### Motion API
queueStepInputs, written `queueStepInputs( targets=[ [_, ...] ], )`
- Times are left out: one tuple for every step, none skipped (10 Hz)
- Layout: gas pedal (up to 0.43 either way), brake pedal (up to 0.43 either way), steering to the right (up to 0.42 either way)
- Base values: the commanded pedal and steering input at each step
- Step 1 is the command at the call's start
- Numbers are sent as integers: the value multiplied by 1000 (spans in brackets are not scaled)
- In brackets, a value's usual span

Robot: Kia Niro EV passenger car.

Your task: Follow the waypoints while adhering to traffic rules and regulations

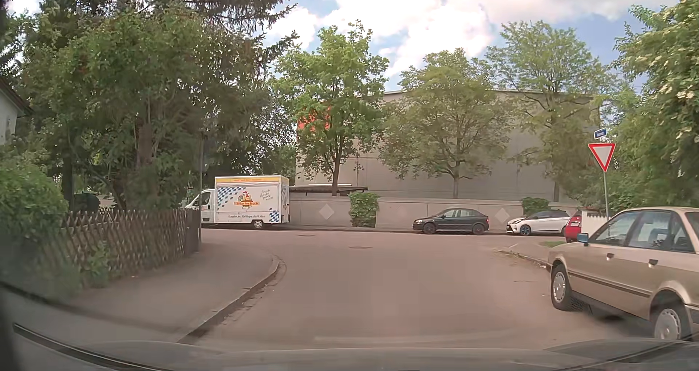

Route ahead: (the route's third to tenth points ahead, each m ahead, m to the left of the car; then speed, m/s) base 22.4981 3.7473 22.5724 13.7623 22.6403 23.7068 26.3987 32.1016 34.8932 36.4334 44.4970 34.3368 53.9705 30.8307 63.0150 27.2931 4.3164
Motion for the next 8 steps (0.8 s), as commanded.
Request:
queueStepInputs(
  targets=[
    [0, 171, 13],
    [0, 171, 28],
    [0, 171, 43],
    [0, 171, 51],
    [0, 171, 51],
    [0, 171, 51],
    [0, 177, 51],
    [0, 177, 47]
  ],
)
